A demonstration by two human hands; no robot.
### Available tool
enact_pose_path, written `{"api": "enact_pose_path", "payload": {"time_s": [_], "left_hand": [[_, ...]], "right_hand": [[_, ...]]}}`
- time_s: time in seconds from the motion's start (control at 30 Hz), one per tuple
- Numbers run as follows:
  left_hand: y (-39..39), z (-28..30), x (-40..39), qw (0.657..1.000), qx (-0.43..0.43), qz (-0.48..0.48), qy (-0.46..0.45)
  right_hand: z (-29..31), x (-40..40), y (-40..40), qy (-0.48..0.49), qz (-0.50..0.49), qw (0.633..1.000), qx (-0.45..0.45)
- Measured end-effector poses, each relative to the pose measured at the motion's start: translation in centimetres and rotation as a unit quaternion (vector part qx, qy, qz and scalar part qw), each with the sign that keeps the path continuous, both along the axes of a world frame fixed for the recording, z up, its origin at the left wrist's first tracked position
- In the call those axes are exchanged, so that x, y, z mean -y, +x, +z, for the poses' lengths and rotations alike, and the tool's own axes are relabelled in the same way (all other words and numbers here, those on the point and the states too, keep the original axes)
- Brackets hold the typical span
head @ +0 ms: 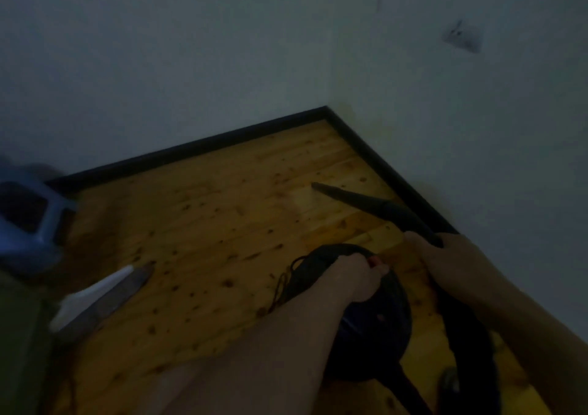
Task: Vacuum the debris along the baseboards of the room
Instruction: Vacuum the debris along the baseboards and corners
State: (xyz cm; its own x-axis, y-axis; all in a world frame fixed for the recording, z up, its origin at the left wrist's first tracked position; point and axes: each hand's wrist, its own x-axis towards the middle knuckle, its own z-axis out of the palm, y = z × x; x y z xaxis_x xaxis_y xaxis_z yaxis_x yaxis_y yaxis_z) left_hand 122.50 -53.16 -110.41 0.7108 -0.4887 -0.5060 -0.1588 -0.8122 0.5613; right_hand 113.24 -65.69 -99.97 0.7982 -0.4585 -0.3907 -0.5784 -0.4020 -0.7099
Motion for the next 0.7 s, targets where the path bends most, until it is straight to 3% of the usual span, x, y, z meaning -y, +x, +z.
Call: {"api": "enact_pose_path", "payload": {"time_s": [0.2, 0.43, 0.7], "left_hand": [[-1.9, 0.4, -2.0, 0.998, 0.004, 0.045, -0.031], [-4.5, 1.2, -3.7, 0.998, -0.015, -0.053, 0.02], [-9.3, 1.1, -5.9, 0.999, -0.004, -0.032, 0.001]], "right_hand": [[-0.4, -2.1, -0.8, 0.018, 0.027, 0.999, -0.002], [-0.5, -3.9, -3.5, 0.03, 0.026, 0.999, 0.011], [-1.6, -6.2, -8.7, 0.035, 0.029, 0.999, 0.019]]}}
